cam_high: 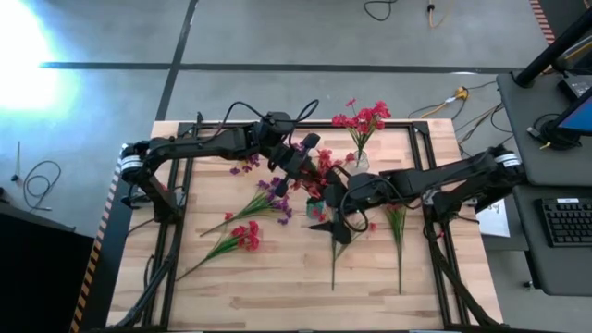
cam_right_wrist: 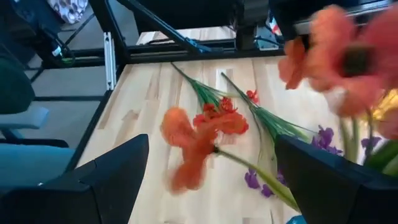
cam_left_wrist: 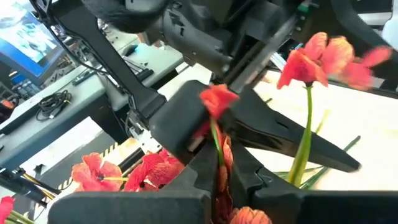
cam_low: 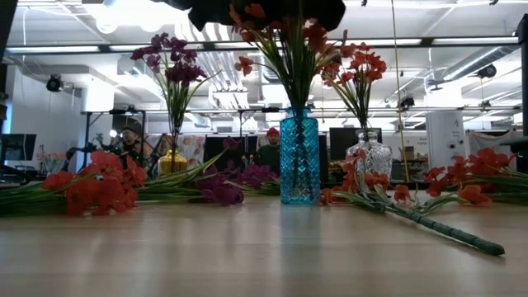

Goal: Sort flowers into vase by color
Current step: Put the left orange flowers into the blue vase

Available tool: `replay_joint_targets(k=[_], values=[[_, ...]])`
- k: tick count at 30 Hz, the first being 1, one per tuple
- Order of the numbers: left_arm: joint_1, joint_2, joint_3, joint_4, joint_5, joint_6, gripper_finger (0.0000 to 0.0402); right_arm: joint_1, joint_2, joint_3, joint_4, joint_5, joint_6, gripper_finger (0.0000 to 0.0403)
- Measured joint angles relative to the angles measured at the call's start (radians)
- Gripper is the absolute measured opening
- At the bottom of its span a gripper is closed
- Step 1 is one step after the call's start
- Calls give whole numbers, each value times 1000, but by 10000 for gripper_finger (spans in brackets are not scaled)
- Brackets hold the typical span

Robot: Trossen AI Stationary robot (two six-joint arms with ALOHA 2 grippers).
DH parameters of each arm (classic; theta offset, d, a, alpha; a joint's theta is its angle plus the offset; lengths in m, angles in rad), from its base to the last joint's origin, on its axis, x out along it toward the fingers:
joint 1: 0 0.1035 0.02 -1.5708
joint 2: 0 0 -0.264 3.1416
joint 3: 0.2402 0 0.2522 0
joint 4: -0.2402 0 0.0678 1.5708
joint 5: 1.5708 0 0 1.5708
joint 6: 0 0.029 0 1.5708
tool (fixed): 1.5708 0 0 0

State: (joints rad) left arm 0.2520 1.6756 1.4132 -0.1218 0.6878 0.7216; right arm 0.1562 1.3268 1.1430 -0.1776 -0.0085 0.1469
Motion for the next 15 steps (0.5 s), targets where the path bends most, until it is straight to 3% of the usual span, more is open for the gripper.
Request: replay_joint_targets(k=[15], values=[[5, -1, 0, -3, 7, 6, 0, 0, -42, -2, -58, -29, 177, 341]])
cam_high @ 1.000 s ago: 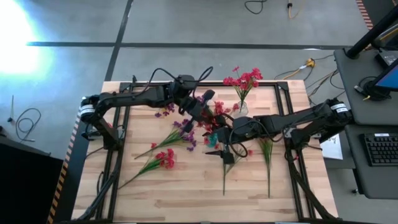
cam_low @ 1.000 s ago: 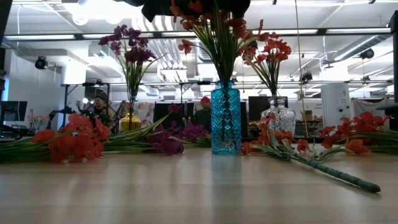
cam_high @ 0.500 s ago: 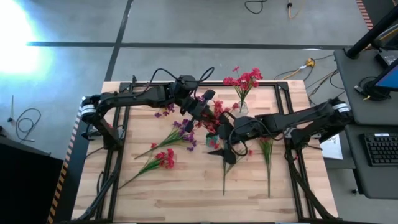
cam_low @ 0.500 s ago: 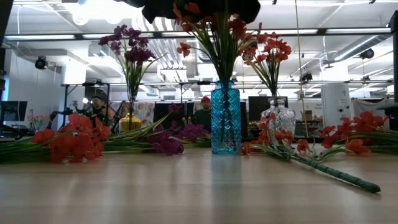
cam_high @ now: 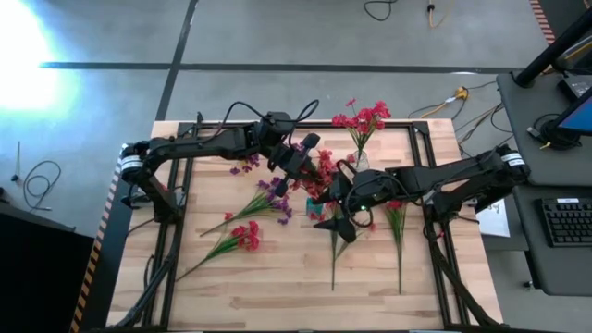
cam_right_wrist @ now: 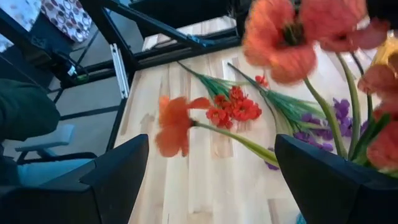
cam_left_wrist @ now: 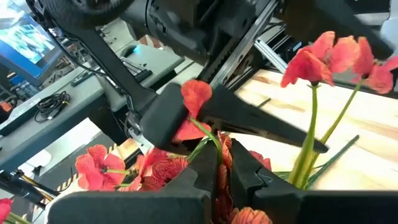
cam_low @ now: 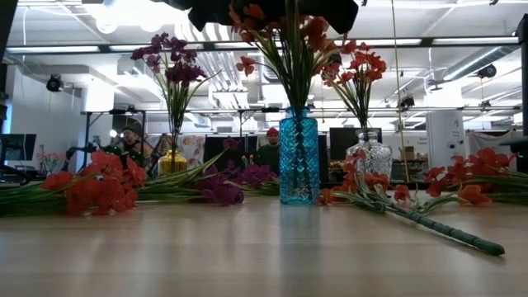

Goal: Sort flowers into vase by color
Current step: Put the left orange flowers into the blue vase

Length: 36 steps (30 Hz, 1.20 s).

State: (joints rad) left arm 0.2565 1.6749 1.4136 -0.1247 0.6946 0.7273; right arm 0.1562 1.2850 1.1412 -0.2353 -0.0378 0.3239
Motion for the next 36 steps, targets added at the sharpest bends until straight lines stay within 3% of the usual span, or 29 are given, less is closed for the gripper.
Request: replay_joint_targets(k=[36], values=[[1, -3, 0, 4, -24, -13, 0, -4, 2, 0, -78, 4, 24, 341]])
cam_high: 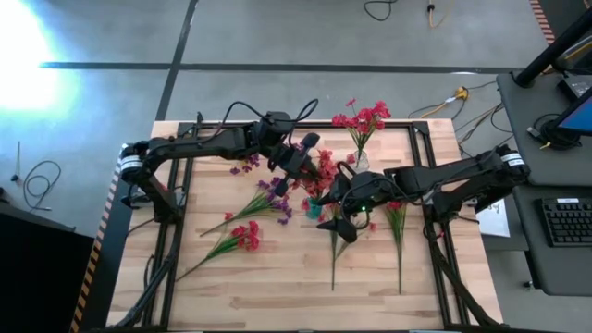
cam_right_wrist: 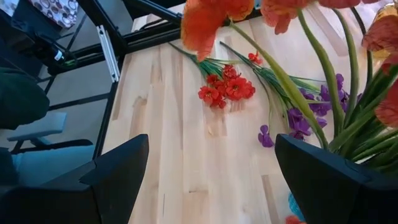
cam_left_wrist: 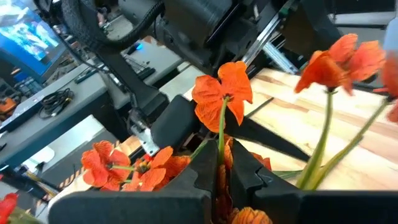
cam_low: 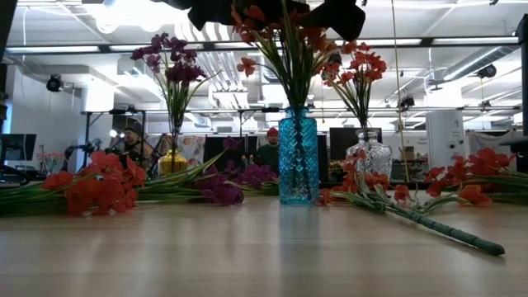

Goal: Sort flowers into vase by color
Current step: Put the left orange flowers into the blue vase

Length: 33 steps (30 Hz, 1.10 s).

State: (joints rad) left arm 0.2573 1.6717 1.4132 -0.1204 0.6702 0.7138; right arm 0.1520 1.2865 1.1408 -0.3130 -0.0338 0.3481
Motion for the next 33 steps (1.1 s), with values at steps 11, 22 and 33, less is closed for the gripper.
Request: replay_joint_targets(k=[11, 22, 33], values=[[0, -60, 0, -31, -6, 0, 57, 3, -65, 0, 19, 0, -26, 341], [0, -135, 0, -57, -60, 2, 116, 3, -76, 0, 48, 0, -132, 341], [0, -265, 0, -147, -139, -30, 149, 7, -76, 0, 54, -1, -177, 341]])
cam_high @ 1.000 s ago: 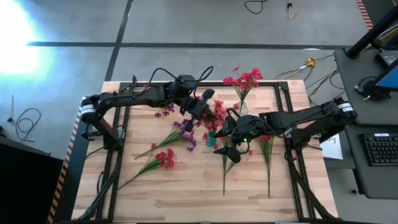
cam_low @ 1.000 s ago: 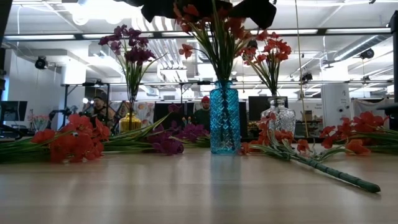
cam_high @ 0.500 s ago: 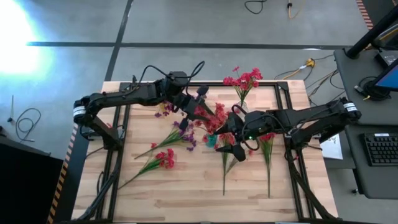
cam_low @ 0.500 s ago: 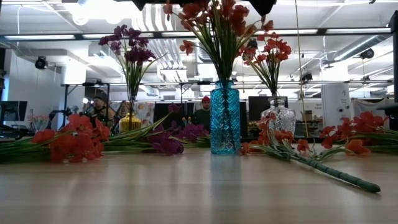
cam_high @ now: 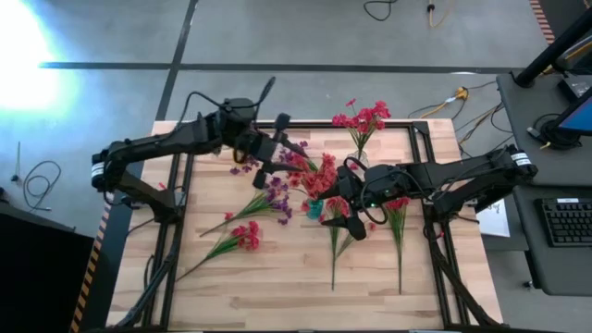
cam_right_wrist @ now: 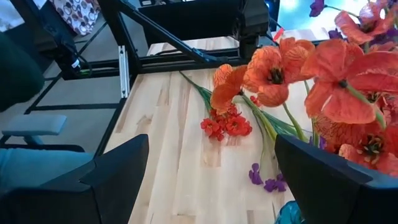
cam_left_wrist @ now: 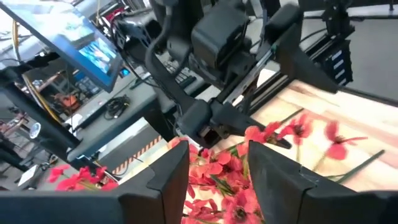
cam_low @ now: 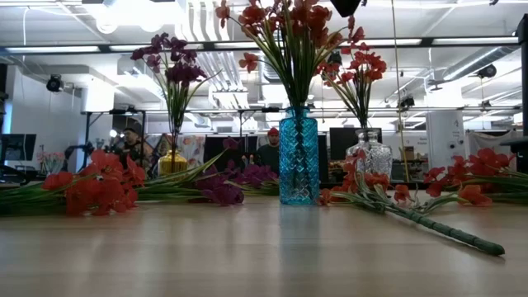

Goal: Sort flowers into vase by color
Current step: Put the left orange flowers into the blue vase, then put the left red flowers into the transparent vase

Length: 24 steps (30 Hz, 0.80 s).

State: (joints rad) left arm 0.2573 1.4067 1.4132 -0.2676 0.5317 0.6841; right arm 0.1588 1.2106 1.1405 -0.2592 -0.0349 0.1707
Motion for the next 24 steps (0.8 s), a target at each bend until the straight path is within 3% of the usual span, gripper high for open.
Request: replay_joint_targets(k=[7, 12, 19, 24], values=[[-16, -129, 0, -101, -3, -134, 151, 34, -20, 40, -22, 0, 42, 341], [-105, -201, 0, -247, -45, -254, 151, 86, -18, 118, -105, 6, 66, 341], [-357, -214, 0, -430, -495, -441, 151, 161, -18, 167, -152, 9, 93, 341], [-492, -198, -4, -587, -677, -647, 151, 209, -17, 169, -173, 9, 152, 341]])
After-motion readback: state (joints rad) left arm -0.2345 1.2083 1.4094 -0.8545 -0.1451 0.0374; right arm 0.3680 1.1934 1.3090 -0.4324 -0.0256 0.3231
